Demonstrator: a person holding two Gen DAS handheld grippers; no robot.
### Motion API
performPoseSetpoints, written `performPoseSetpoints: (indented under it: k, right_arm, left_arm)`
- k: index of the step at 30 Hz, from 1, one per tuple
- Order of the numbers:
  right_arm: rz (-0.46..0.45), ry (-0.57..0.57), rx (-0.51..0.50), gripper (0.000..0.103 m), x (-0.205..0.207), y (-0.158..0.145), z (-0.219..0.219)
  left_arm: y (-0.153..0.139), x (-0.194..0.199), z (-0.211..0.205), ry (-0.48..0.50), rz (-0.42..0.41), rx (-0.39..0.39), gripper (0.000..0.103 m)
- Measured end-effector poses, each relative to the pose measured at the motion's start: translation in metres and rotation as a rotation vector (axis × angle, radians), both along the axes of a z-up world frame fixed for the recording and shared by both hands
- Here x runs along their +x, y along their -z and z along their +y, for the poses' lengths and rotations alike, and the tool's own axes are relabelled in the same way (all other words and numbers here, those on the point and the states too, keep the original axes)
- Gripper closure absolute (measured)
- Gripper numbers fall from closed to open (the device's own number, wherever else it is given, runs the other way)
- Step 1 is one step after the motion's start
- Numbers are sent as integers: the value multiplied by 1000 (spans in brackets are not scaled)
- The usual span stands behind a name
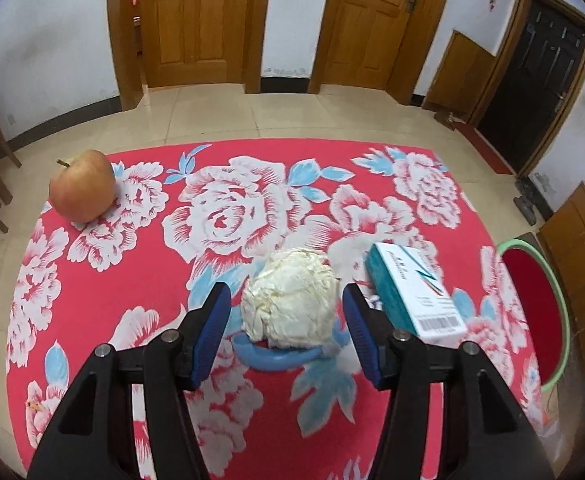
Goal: Collect trash
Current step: 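Grasp the crumpled white paper with the left tool, then grasp the white medicine box with the right tool while the left tool holds the paper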
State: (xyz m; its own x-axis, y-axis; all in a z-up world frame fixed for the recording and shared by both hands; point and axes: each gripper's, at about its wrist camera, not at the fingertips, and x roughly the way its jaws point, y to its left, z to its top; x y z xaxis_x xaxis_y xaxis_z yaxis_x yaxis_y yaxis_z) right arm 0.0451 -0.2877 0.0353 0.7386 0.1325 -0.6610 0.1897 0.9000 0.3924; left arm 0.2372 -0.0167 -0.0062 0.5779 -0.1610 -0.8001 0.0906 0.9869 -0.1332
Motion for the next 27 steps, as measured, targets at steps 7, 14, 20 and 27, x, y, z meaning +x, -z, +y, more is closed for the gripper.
performPoseSetpoints:
  k: [7,14,20,27]
  right_arm:
    - [14,-38,-13,39,25,7,8]
    - [35,-88,-30,38,43,12,26]
    - [27,-118,-41,37,51,8,42]
    - [19,-152,-38,31,68,7,67]
  left_arm:
    - [16,11,-1,46,6,-4,63]
    - [-3,2,11,42,-61,-76,64]
    - [-27,-25,30,-23,-123,-102,63]
    - [-16,-43,58,-115,-137,-65,63]
